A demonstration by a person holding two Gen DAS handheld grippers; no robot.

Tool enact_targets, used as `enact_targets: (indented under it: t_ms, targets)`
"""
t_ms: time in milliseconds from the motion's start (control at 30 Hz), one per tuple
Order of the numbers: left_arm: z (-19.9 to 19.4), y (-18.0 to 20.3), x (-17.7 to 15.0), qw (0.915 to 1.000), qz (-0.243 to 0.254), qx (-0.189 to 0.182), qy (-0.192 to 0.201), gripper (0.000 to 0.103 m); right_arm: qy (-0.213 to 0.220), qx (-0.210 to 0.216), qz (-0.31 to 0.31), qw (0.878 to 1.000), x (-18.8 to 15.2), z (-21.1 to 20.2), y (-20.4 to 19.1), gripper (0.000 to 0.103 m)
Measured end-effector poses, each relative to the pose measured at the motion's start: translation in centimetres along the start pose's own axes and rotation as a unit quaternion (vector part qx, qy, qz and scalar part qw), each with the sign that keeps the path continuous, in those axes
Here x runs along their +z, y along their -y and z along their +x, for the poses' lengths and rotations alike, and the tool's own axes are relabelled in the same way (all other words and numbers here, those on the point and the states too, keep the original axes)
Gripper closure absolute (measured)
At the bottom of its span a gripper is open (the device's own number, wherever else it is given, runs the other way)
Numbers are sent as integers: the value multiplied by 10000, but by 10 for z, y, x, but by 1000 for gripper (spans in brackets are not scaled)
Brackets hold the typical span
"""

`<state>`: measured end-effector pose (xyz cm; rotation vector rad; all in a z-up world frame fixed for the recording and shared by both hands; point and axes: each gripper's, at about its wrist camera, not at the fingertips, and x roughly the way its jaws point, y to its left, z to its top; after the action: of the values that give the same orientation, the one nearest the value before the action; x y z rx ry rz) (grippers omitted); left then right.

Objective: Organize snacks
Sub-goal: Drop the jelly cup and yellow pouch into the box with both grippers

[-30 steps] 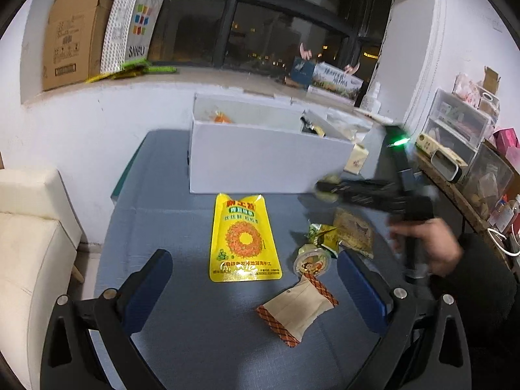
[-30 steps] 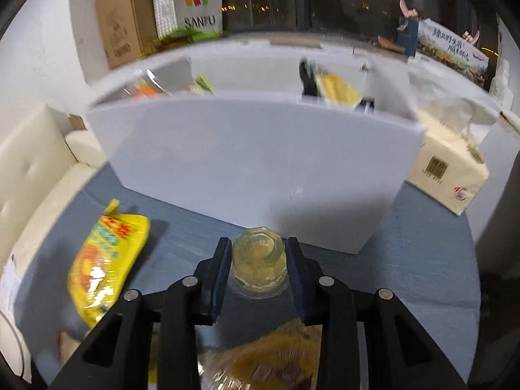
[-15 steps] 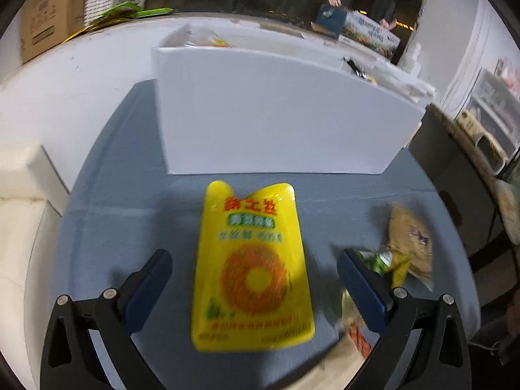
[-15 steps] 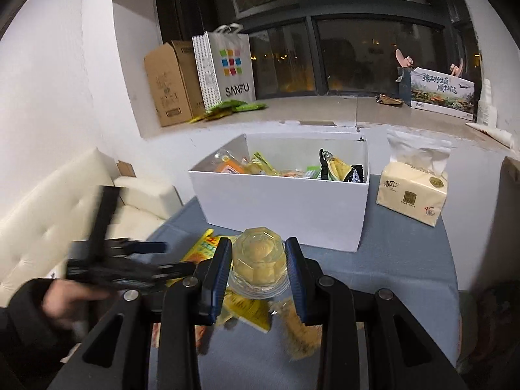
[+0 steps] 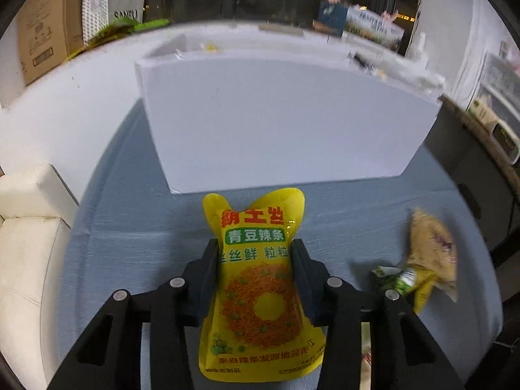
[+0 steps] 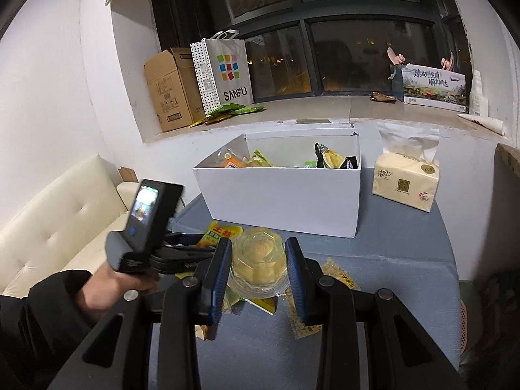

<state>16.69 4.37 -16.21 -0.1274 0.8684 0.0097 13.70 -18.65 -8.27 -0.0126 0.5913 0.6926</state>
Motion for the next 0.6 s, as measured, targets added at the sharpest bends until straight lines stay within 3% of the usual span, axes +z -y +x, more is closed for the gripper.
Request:
enact_targets:
  t_ms: [300, 500, 600]
  targets:
    - [-89, -6, 21, 9936, -127, -636, 926, 59, 13, 35, -74, 10000, 9, 4, -5, 66]
    - [-109, -11, 97, 9860, 13, -771, 1477, 59, 137, 136, -126, 9997, 56, 23, -3, 66]
    - [-91, -6, 147, 9849, 121, -805, 1525, 59, 179, 298, 29, 9994, 93, 43, 6, 66]
